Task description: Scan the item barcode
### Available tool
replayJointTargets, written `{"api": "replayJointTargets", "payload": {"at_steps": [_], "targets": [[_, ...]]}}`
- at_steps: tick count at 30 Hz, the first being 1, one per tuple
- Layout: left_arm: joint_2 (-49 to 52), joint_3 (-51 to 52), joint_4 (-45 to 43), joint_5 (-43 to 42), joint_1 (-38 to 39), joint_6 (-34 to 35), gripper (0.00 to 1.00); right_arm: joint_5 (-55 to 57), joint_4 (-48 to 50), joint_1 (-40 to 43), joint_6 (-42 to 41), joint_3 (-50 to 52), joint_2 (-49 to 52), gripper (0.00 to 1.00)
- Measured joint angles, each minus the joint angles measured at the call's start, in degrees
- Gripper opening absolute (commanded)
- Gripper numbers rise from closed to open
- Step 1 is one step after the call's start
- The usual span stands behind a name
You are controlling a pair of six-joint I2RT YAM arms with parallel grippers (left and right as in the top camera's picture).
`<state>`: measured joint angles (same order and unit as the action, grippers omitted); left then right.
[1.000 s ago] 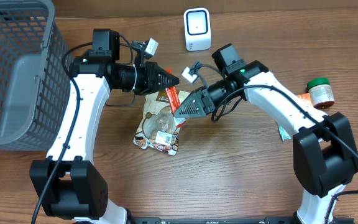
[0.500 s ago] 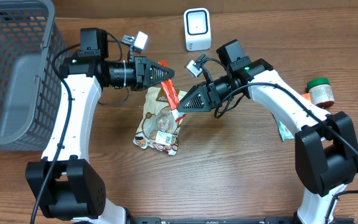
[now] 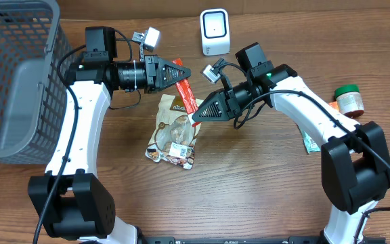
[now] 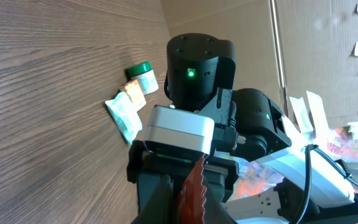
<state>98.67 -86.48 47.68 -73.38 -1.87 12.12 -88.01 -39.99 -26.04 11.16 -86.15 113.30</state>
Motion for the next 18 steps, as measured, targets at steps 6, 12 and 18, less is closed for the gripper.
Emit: {"api": "replayJointTargets", "payload": {"at_steps": [6,12,18], "targets": [[0.00,0.00,-0.61,-0.22,0.00,0.00,0.04,0.33,7.85,0.02,-6.51,0.00,0.00,0.30],[0.00,0.00,-2.16,-0.35,0.00,0.02,0.04,3.48,12.59,-0.20,-15.87,0.00,0.00,0.29],[0.00,0.00,-5.79,-0.31,0.00,1.99,0.04,4.37,12.57,-0.31,-19.08,0.00,0.00,0.23]]}}
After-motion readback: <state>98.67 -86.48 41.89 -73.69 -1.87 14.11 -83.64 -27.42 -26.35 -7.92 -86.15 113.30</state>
